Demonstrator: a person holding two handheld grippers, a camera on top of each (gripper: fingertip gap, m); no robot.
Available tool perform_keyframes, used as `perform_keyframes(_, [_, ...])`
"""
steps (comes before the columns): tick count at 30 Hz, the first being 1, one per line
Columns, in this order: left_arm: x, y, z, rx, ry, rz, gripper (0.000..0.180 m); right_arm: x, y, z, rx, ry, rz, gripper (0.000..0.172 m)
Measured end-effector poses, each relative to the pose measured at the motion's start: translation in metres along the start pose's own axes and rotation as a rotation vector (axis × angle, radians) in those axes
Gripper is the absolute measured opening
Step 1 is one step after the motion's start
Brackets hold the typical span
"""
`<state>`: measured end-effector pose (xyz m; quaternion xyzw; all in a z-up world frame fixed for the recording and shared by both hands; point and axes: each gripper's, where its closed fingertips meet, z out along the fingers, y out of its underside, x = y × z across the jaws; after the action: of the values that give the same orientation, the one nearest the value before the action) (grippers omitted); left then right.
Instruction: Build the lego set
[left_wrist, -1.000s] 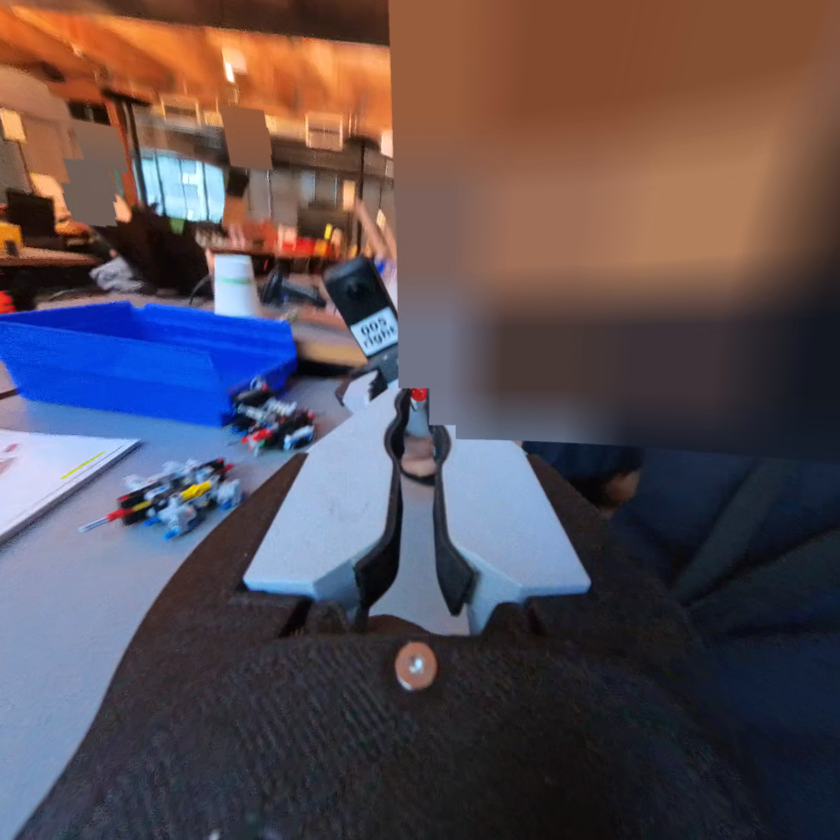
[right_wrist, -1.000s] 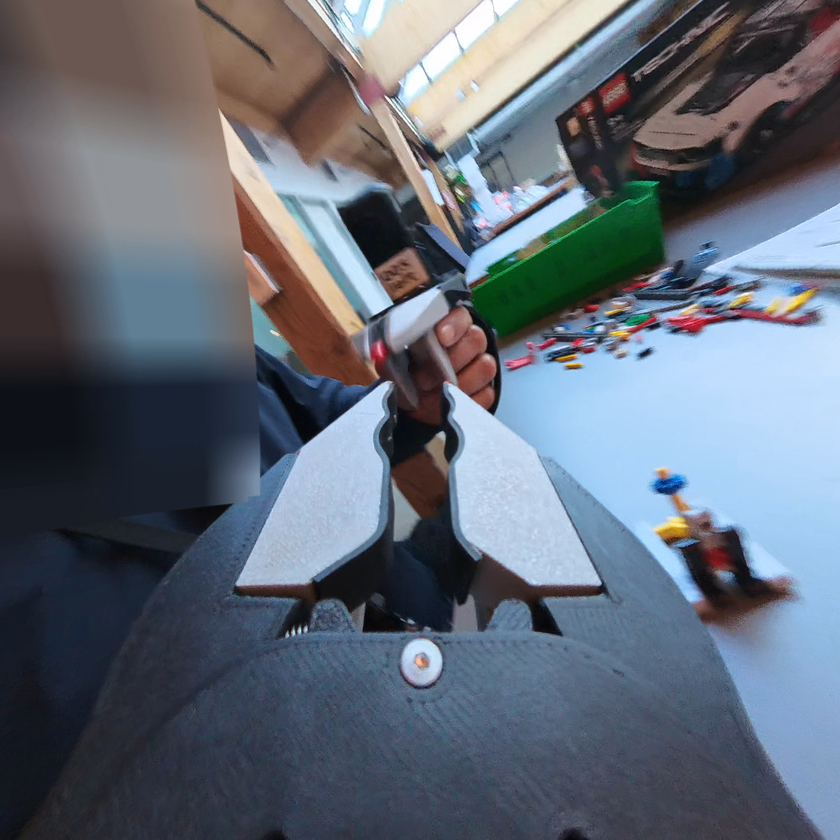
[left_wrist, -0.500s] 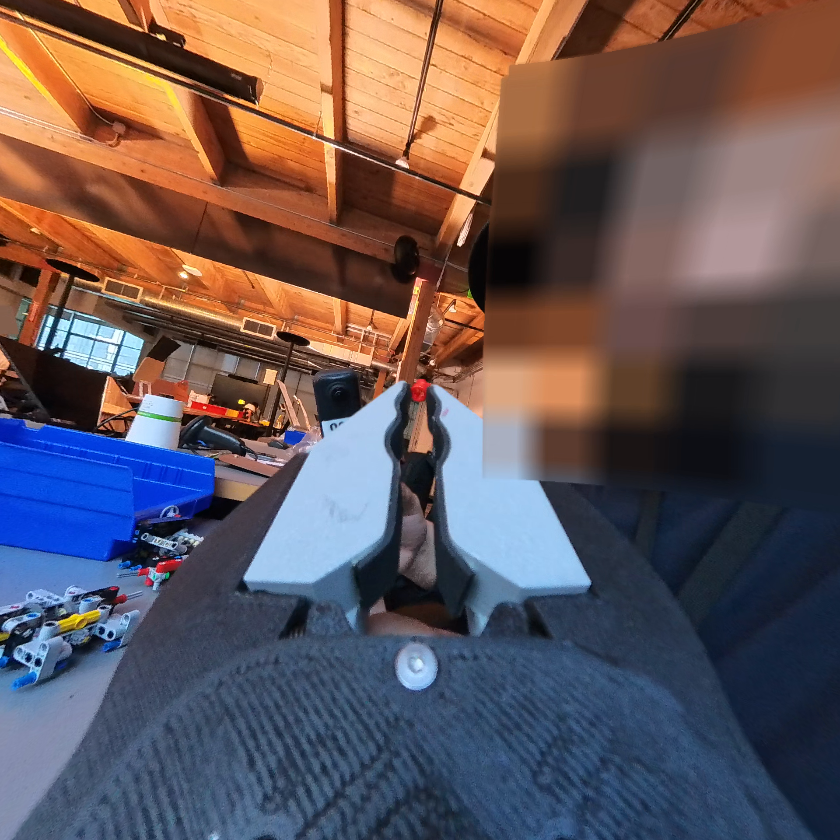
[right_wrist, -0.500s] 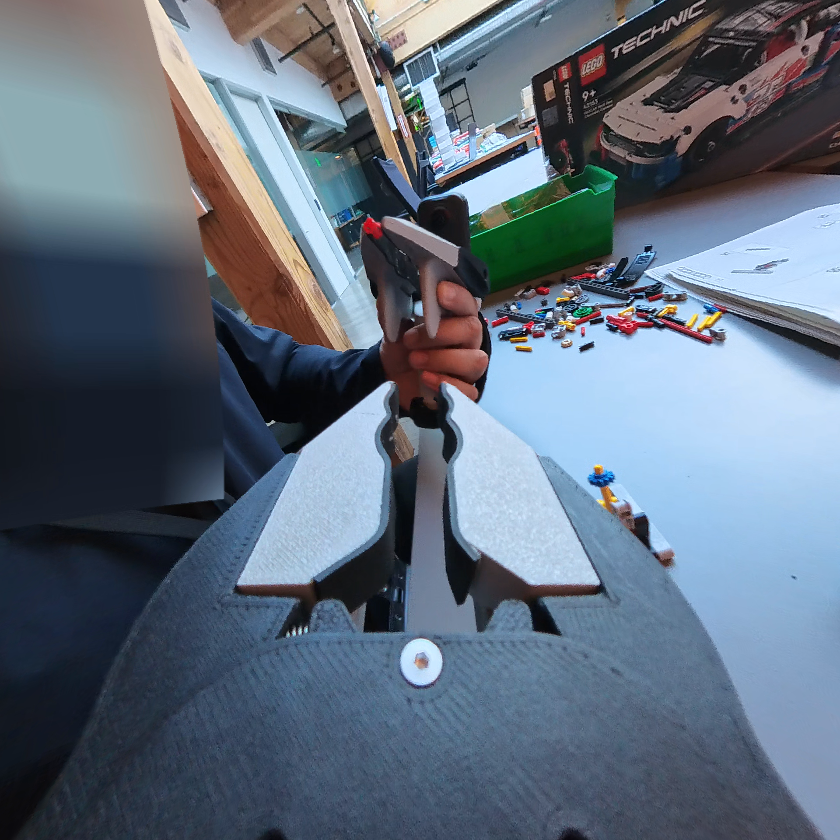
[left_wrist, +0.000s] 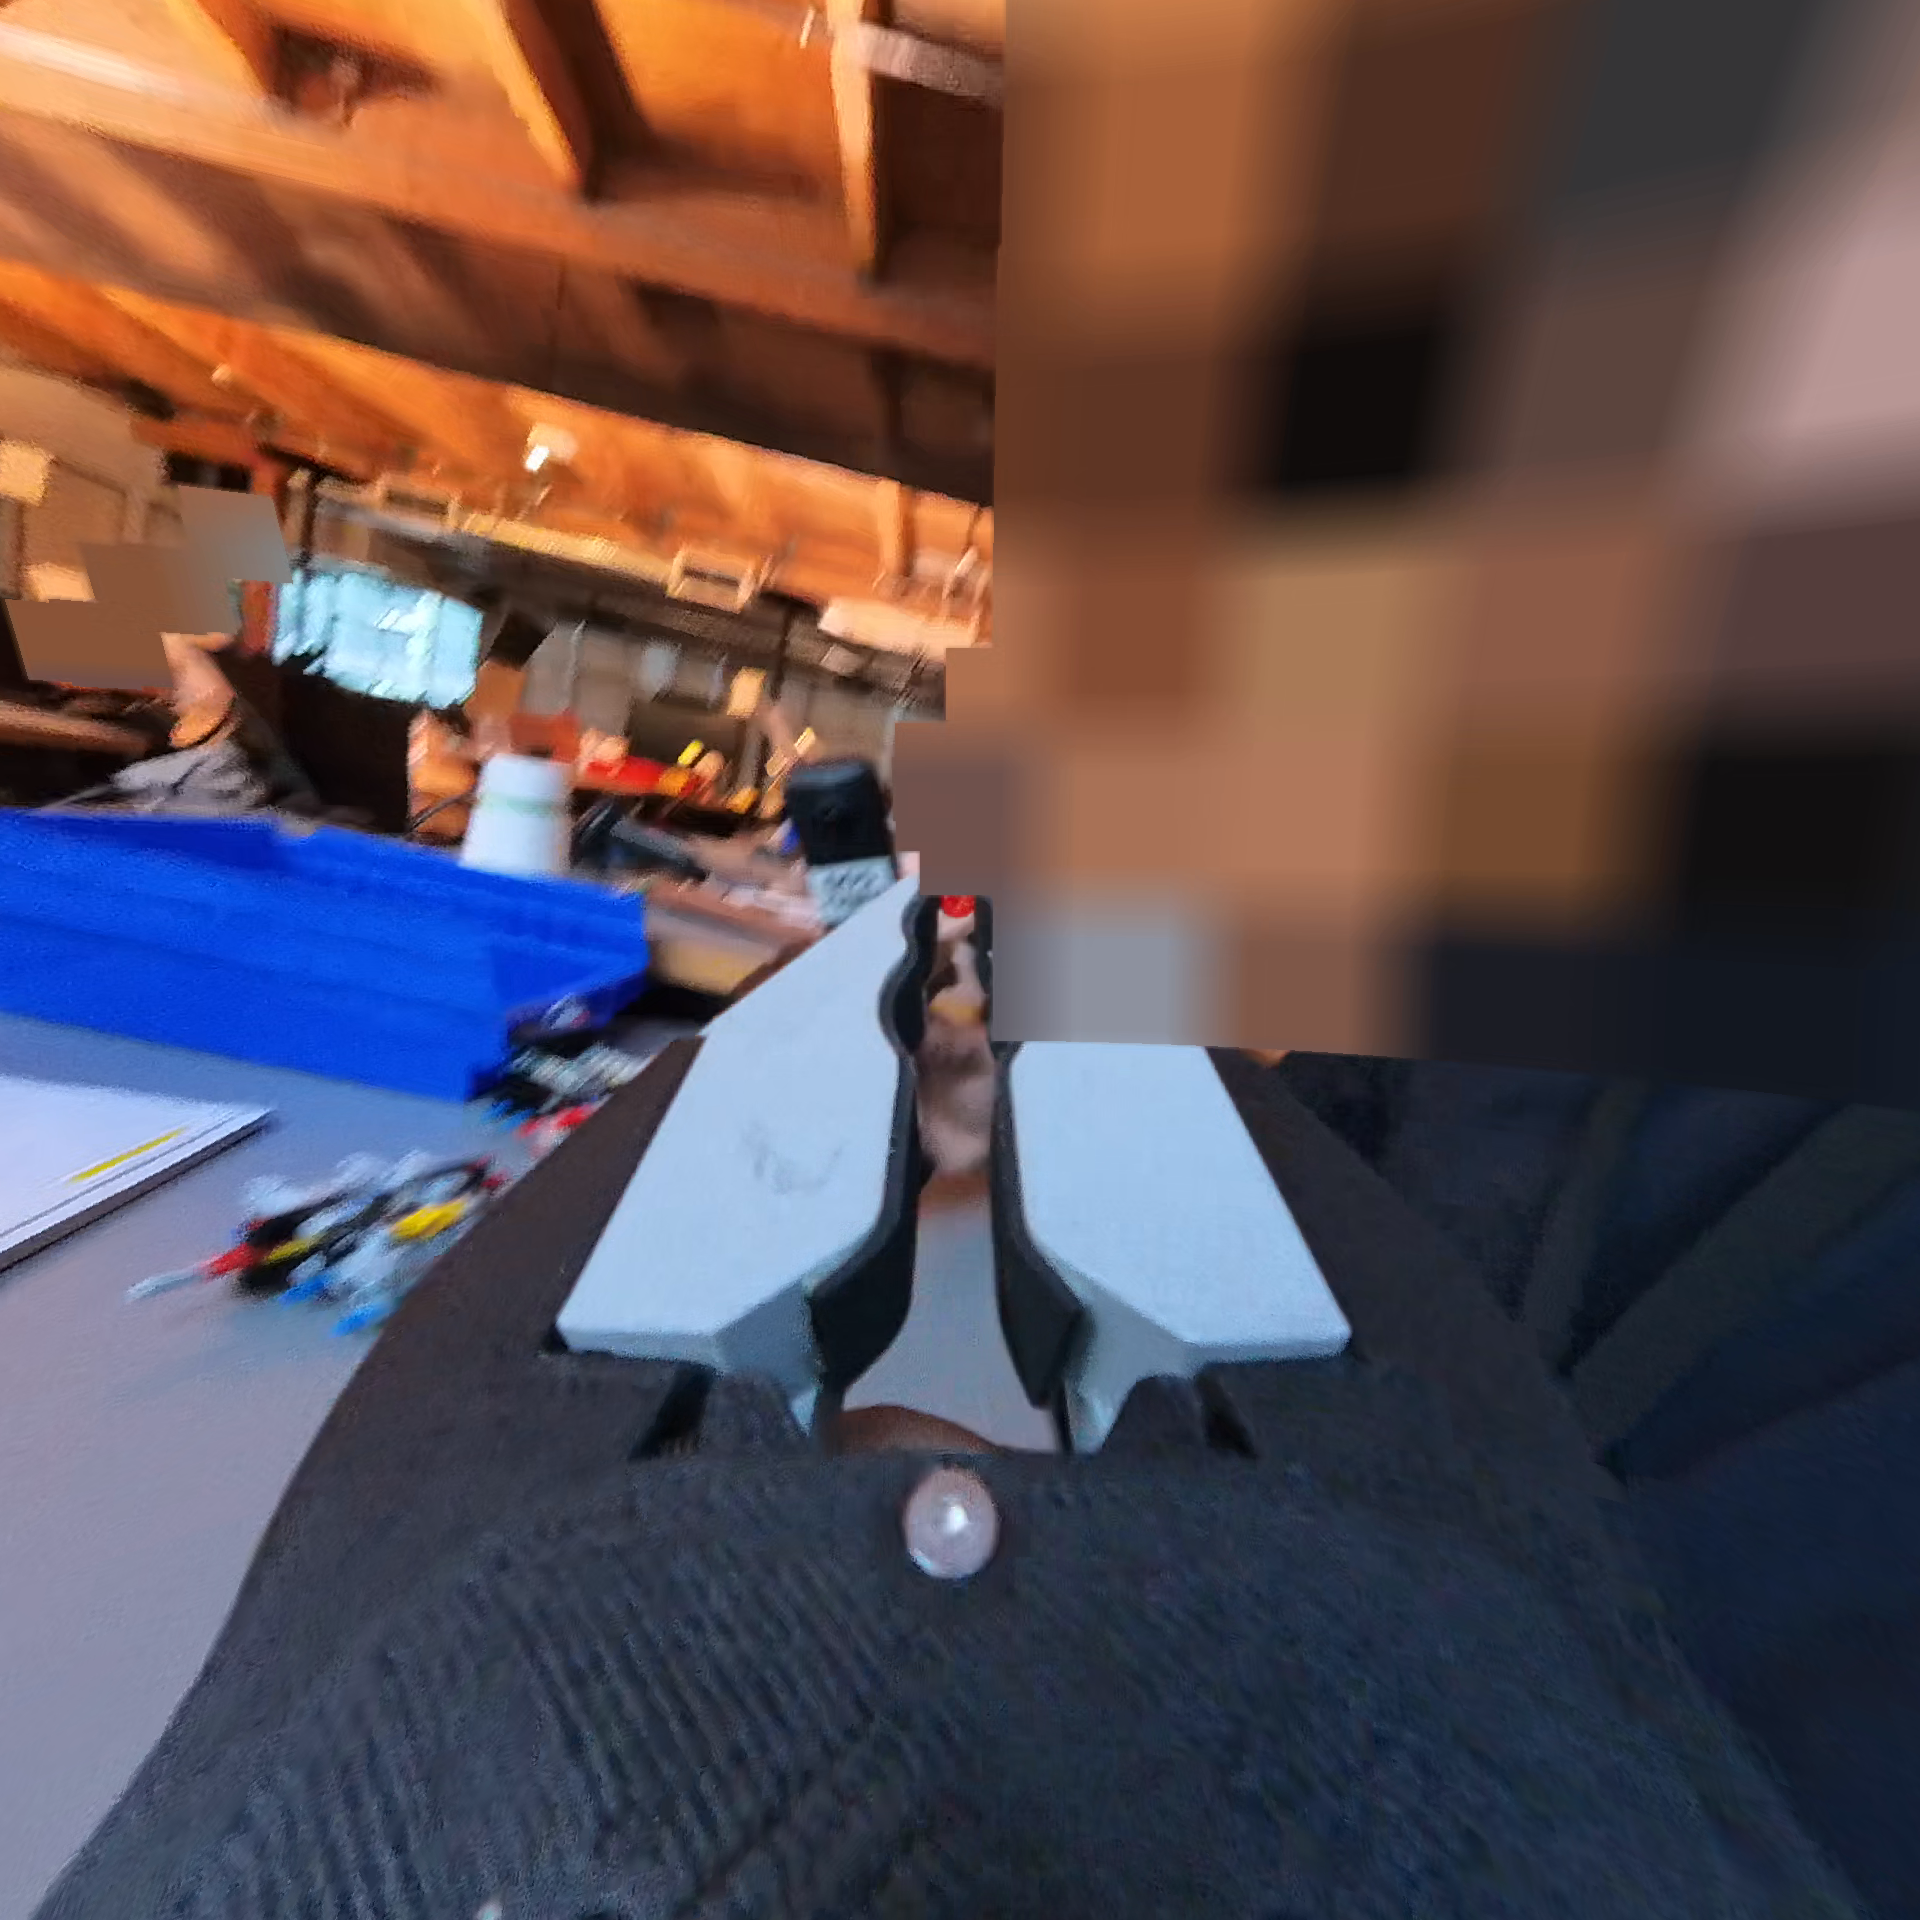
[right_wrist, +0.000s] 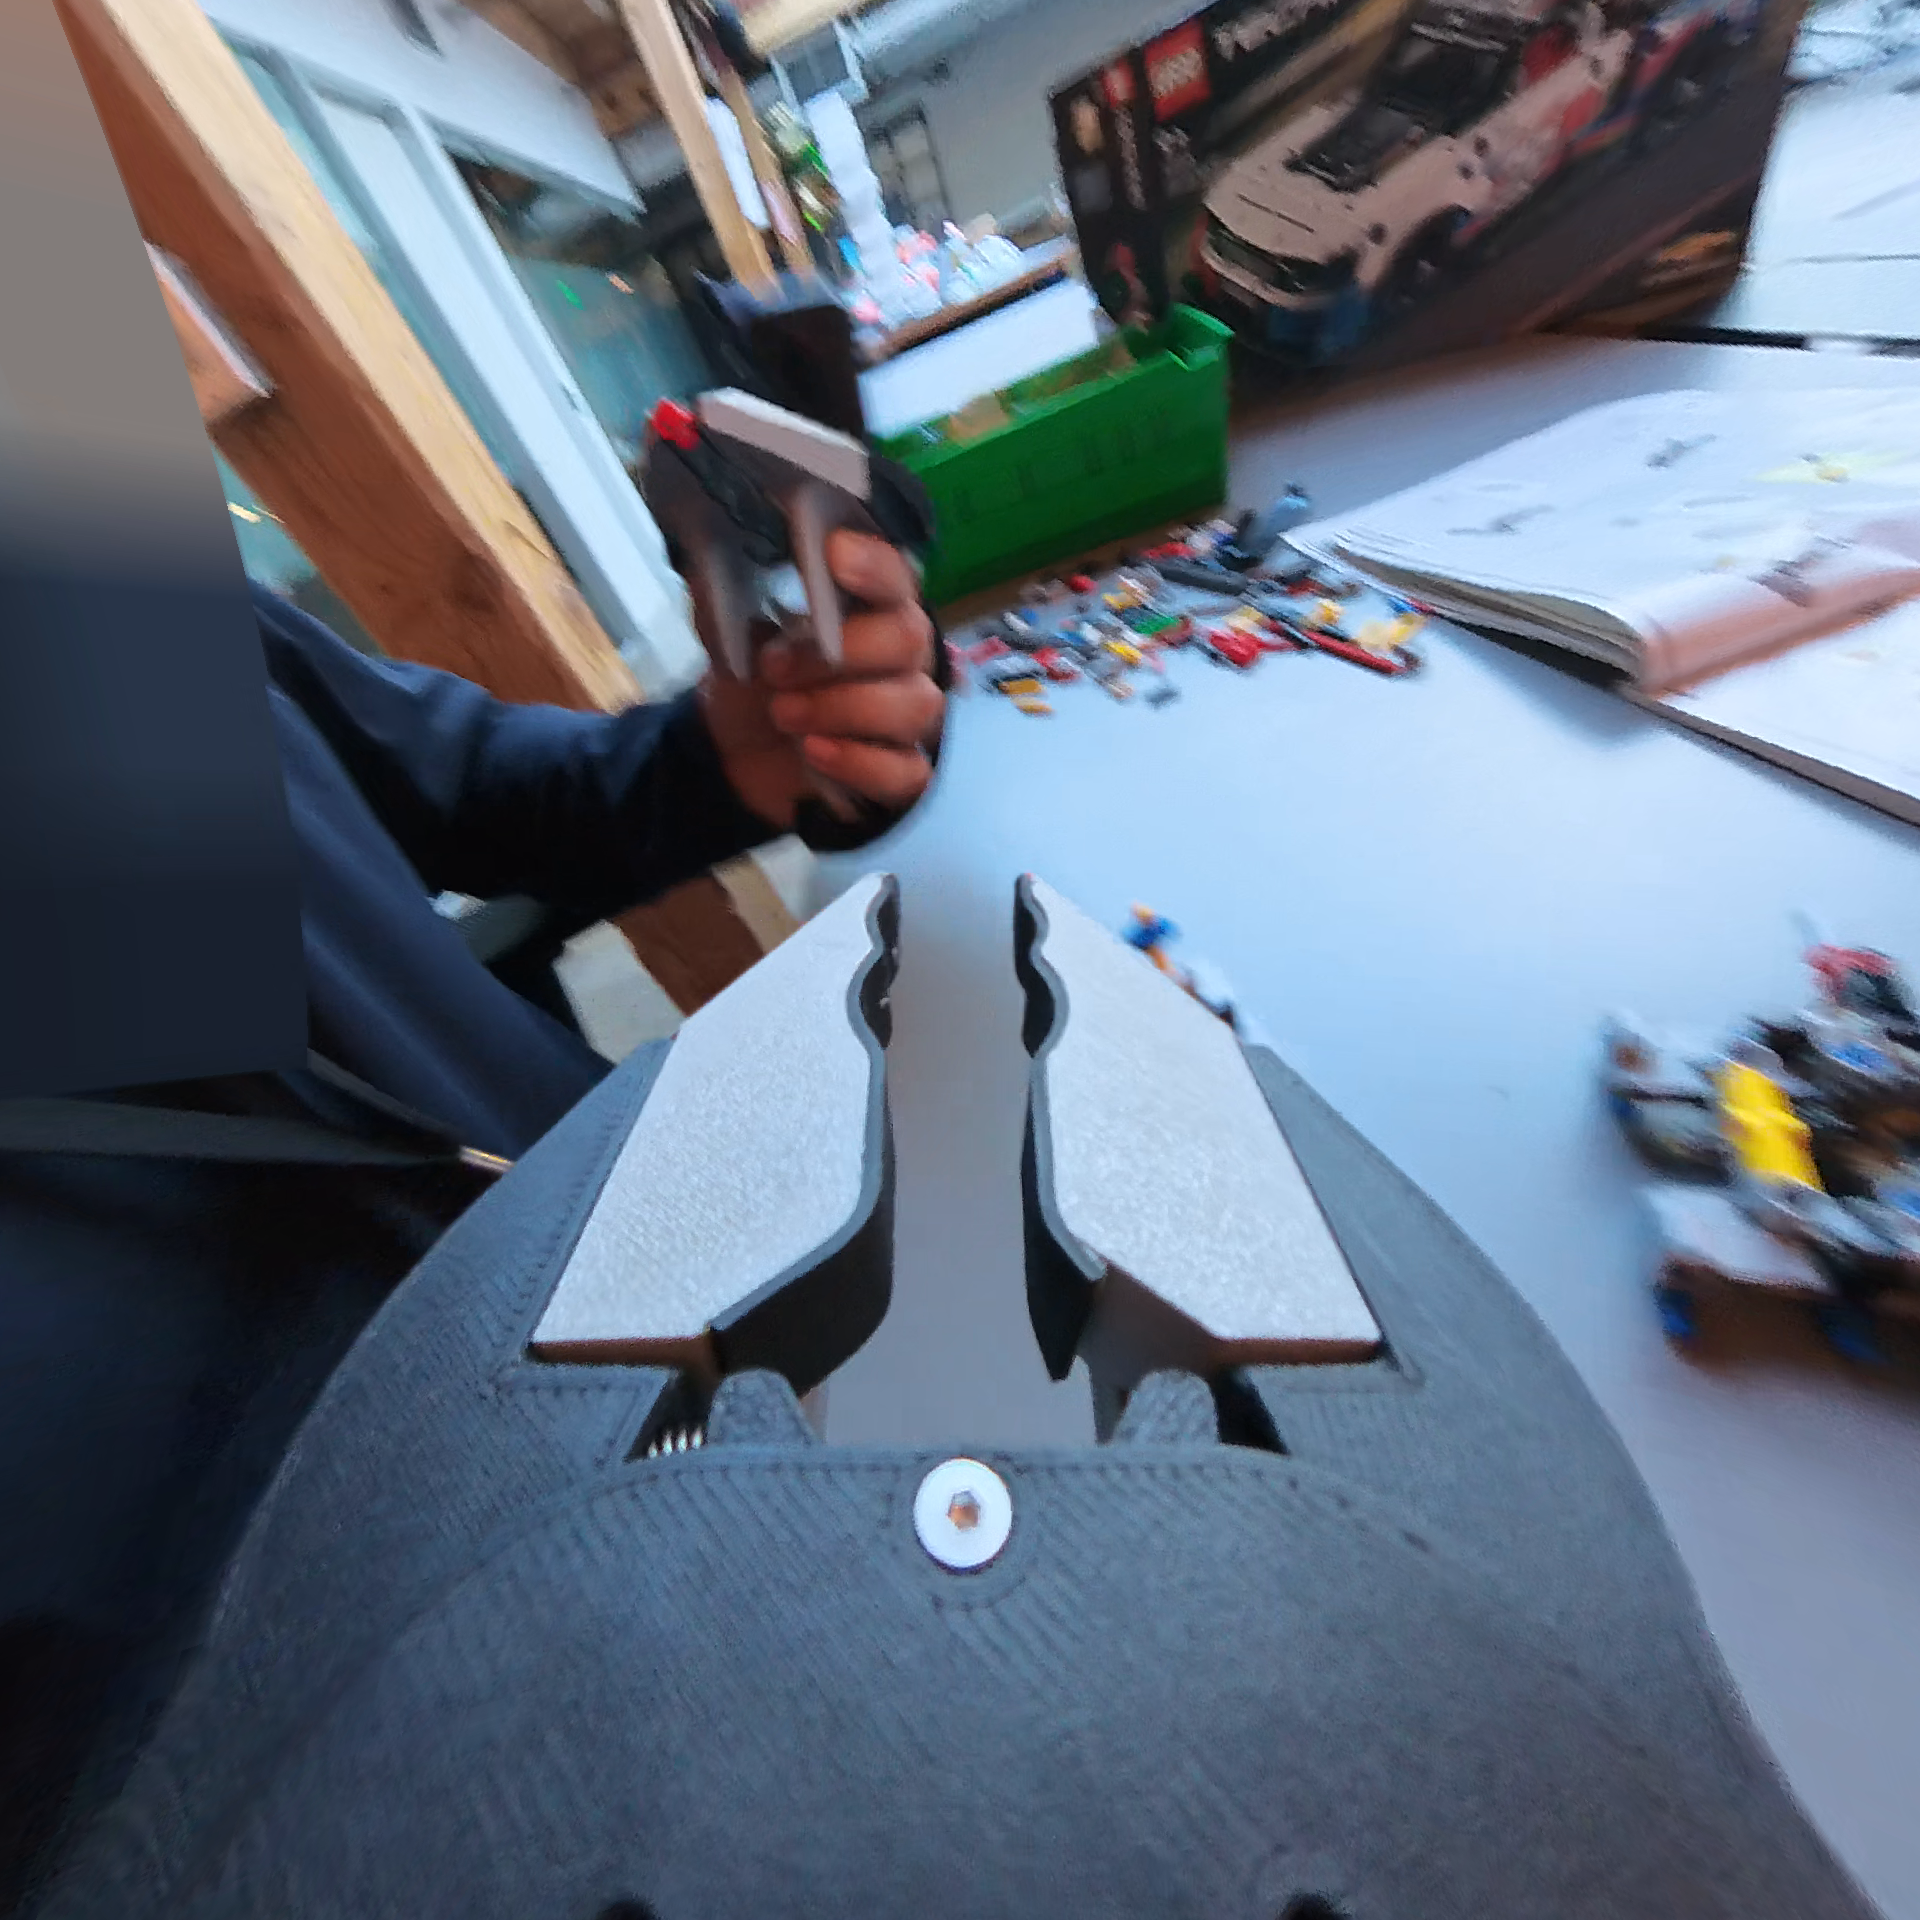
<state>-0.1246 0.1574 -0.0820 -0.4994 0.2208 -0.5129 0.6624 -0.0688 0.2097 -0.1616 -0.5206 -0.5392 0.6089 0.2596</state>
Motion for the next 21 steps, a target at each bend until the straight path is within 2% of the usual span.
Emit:
perform_keyframes(1, [-0.009,0.007,-0.001,-0.091,-0.061,0.041,0.004,0.009,0.005,-0.003,-0.022,0.024,-0.005,0.02])
perform_keyframes(5, [-0.044,0.046,-0.011,-0.534,-0.262,0.24,0.004,0.035,0.025,-0.008,-0.114,0.037,0.016,0.034])
perform_keyframes(10, [-0.067,0.074,-0.016,-0.88,-0.275,0.415,0.003,0.051,0.048,0.009,-0.273,0.008,0.005,0.048])
perform_keyframes(12, [-0.074,0.078,-0.02,-0.954,-0.249,0.45,0.004,0.054,0.049,0.018,-0.305,0.004,-0.027,0.05])
perform_keyframes(16, [-0.079,0.092,-0.027,-1.075,-0.186,0.401,0.004,0.06,0.06,0.031,-0.409,-0.013,-0.078,0.052])
perform_keyframes(21, [-0.086,0.103,-0.027,-1.143,-0.188,0.402,0.004,0.063,0.055,0.038,-0.414,-0.037,-0.161,0.037])
